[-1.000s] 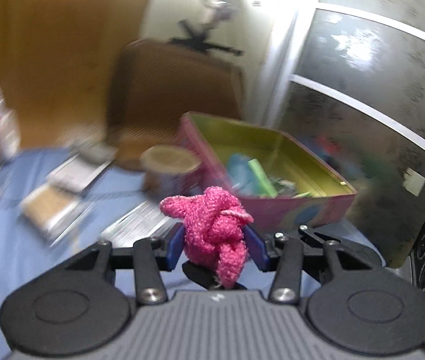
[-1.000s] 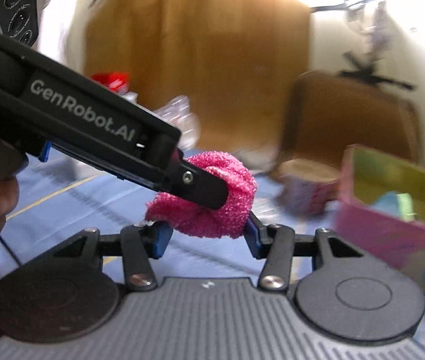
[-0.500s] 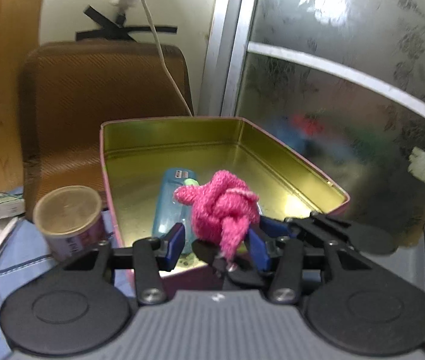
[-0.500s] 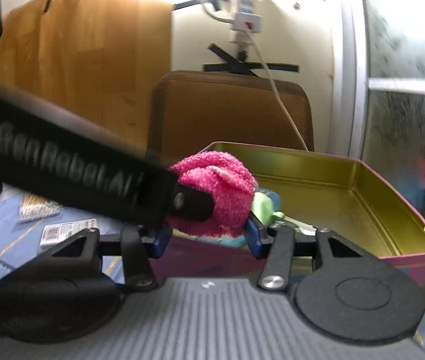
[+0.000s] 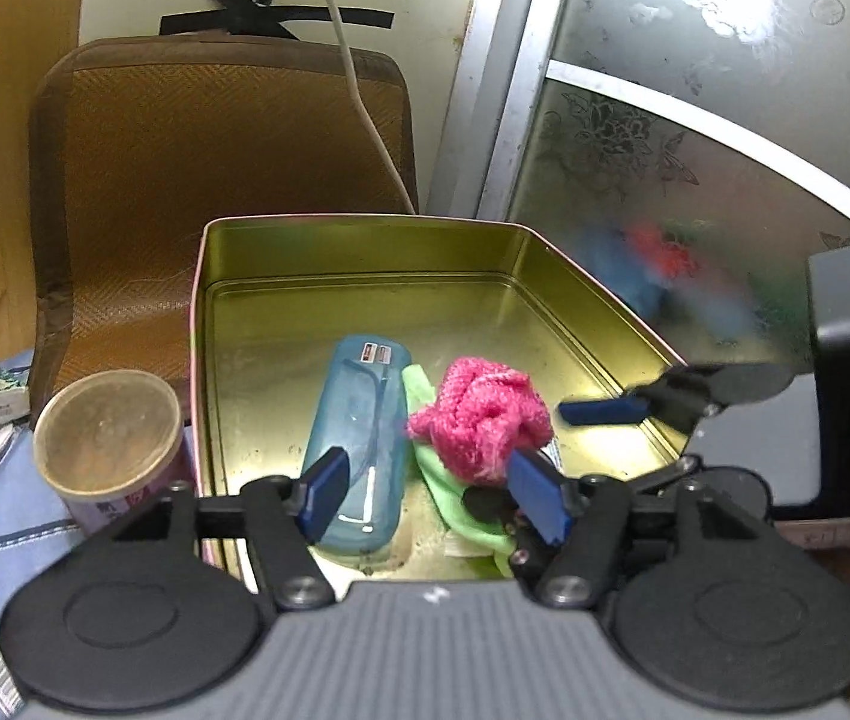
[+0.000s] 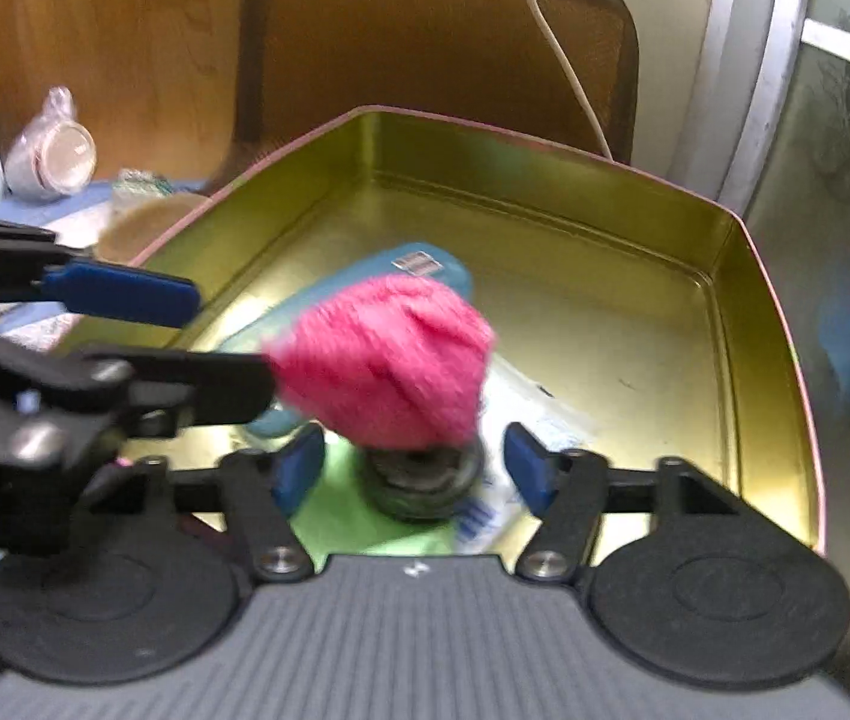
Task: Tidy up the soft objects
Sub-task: 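Carry the pink cloth into the pink tin and open the grippers, then withdraw both grippers and move them toward the clear refill box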
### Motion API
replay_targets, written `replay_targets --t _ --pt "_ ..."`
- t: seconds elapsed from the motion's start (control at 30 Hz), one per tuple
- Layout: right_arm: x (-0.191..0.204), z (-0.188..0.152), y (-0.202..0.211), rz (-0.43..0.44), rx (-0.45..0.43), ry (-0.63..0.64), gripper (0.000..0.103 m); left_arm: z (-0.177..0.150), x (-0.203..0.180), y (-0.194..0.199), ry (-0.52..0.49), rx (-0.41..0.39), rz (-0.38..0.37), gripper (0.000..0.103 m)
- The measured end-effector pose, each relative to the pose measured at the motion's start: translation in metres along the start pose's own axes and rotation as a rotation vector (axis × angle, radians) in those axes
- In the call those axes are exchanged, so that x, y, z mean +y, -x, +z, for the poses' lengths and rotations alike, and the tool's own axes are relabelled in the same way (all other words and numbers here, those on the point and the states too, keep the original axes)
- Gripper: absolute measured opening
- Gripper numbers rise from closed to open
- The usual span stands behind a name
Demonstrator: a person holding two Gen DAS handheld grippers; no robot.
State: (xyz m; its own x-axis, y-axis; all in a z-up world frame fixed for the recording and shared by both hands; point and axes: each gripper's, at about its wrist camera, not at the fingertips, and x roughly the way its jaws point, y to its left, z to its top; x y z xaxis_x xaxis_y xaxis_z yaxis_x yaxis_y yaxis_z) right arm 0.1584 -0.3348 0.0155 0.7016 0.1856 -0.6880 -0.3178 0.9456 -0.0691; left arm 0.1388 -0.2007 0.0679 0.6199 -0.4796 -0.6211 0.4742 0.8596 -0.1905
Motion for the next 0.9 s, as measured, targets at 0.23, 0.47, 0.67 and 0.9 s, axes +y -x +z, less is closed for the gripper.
replay_targets --t 0.23,0.47,0.67,0.9 --pt "0.009 -0.009 0.016 -0.153 -0.153 0.011 0.081 -0.004 0.005 0.024 0.021 -0.056 0.033 0.066" --pt "-0.005 -0.032 0.048 -0.285 -0.361 -0.263 0.074 -0.014 0.014 0.062 0.036 -0.129 0.07 0.07" --pt "-0.008 -0.045 0.073 -0.398 -0.456 -0.361 0.074 -0.032 0.022 0.093 0.027 -0.166 0.11 0.07" --pt "0.018 -0.066 0.1 -0.235 -0.581 -0.469 0.074 -0.065 0.025 0.119 -0.003 -0.17 0.196 0.07"
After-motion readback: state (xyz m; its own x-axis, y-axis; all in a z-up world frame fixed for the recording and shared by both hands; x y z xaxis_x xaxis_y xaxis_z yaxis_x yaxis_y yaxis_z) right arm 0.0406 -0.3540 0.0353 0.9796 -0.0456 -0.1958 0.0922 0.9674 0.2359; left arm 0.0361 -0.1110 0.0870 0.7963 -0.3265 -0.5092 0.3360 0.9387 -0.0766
